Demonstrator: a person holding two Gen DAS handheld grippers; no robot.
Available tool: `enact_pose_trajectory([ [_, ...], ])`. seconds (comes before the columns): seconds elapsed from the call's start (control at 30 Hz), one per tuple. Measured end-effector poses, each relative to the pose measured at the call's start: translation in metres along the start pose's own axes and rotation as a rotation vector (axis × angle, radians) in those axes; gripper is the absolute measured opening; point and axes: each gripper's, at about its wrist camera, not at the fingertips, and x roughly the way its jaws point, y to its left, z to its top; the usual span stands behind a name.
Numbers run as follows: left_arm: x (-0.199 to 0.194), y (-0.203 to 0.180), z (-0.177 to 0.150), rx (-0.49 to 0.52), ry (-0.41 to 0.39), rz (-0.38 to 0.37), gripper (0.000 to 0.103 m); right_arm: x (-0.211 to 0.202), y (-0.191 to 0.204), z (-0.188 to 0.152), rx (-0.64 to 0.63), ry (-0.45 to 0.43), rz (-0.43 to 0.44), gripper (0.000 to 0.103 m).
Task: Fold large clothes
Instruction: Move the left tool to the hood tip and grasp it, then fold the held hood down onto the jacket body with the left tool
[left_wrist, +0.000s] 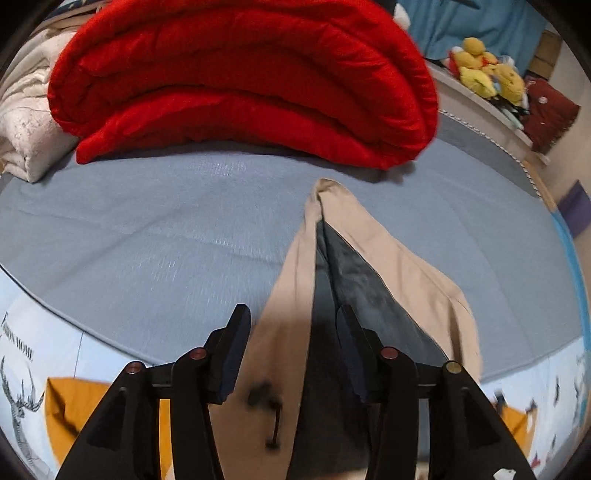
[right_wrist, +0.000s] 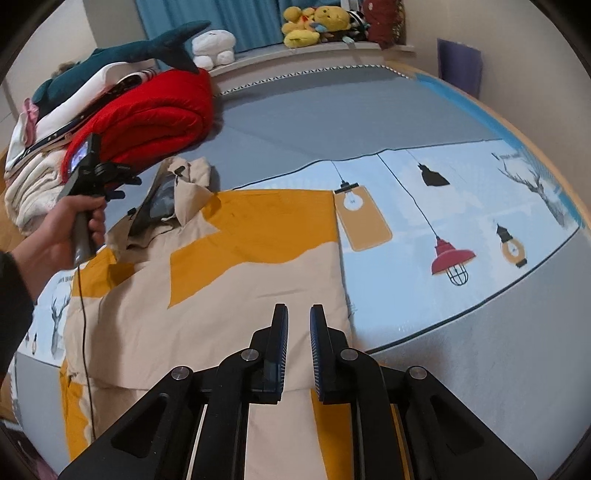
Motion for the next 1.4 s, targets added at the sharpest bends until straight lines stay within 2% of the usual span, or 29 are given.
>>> enact_pose_trajectory([
  [0.17, 0.034, -0.008, 0.009, 0.048, 0.043, 0.035, 0.045, 0.003, 0.004, -0.006, -0.033, 0.01, -0.022, 0.014],
  [0.23, 0.045, -0.01, 0.009, 0.083, 0.069, 0.06, 0.024, 0.005, 0.006, -0.008, -0.032, 0.022, -0.022, 0.014],
  [0.27, 0.051, -0.011, 0.01, 0.111, 0.095, 0.069, 0.005, 0.007, 0.007, -0.009, -0.033, 0.029, -0.02, 0.014],
  [0.3, 0.053, -0.013, 0.012, 0.142, 0.112, 0.088, 0.005, 0.008, 0.009, -0.009, -0.036, 0.032, -0.02, 0.014],
  [0.33, 0.05, -0.013, 0.013, 0.166, 0.105, 0.102, 0.005, 0.008, 0.01, -0.009, -0.038, 0.033, -0.019, 0.014],
  [0.4, 0.03, -0.012, 0.015, 0.183, 0.059, 0.082, 0.003, 0.005, 0.013, -0.008, -0.036, 0.027, -0.003, 0.014],
  [0.53, -0.041, -0.019, -0.001, 0.249, -0.032, -0.036, 0.003, -0.007, 0.018, -0.002, -0.037, -0.004, 0.01, 0.014],
  [0.57, -0.072, -0.024, -0.014, 0.296, -0.068, -0.081, 0.003, -0.01, 0.018, -0.001, -0.034, -0.011, 0.015, 0.014],
  [0.63, -0.122, -0.032, -0.042, 0.385, -0.132, -0.117, 0.003, -0.019, 0.02, 0.002, -0.028, -0.029, 0.024, 0.014],
  [0.73, -0.202, -0.026, -0.105, 0.487, -0.214, -0.192, 0.003, -0.034, 0.022, 0.004, -0.021, -0.066, 0.052, 0.014],
  [0.8, -0.242, -0.011, -0.157, 0.528, -0.228, -0.219, 0.003, -0.044, 0.022, 0.003, -0.01, -0.094, 0.08, 0.014],
  [0.87, -0.263, 0.007, -0.208, 0.541, -0.202, -0.204, 0.003, -0.051, 0.021, 0.003, 0.017, -0.116, 0.107, 0.014],
  [0.93, -0.271, 0.026, -0.244, 0.502, -0.162, -0.211, 0.003, -0.057, 0.021, 0.001, 0.053, -0.133, 0.134, 0.014],
  [1.0, -0.282, 0.051, -0.281, 0.425, -0.106, -0.23, 0.011, -0.061, 0.021, -0.002, 0.091, -0.142, 0.155, 0.018],
  [1.1, -0.294, 0.086, -0.311, 0.265, -0.067, -0.233, 0.02, -0.062, 0.024, -0.008, 0.123, -0.135, 0.189, 0.026],
  [1.17, -0.296, 0.104, -0.321, 0.192, -0.077, -0.224, 0.02, -0.062, 0.028, -0.011, 0.122, -0.128, 0.206, 0.027],
  [1.23, -0.288, 0.118, -0.317, 0.12, -0.076, -0.236, 0.02, -0.058, 0.034, -0.015, 0.121, -0.109, 0.229, 0.028],
  [1.3, -0.269, 0.128, -0.307, 0.035, -0.024, -0.248, 0.02, -0.049, 0.04, -0.019, 0.124, -0.074, 0.255, 0.029],
  [1.4, -0.238, 0.135, -0.295, -0.085, 0.065, -0.327, 0.022, -0.029, 0.052, -0.024, 0.115, -0.011, 0.291, 0.029],
])
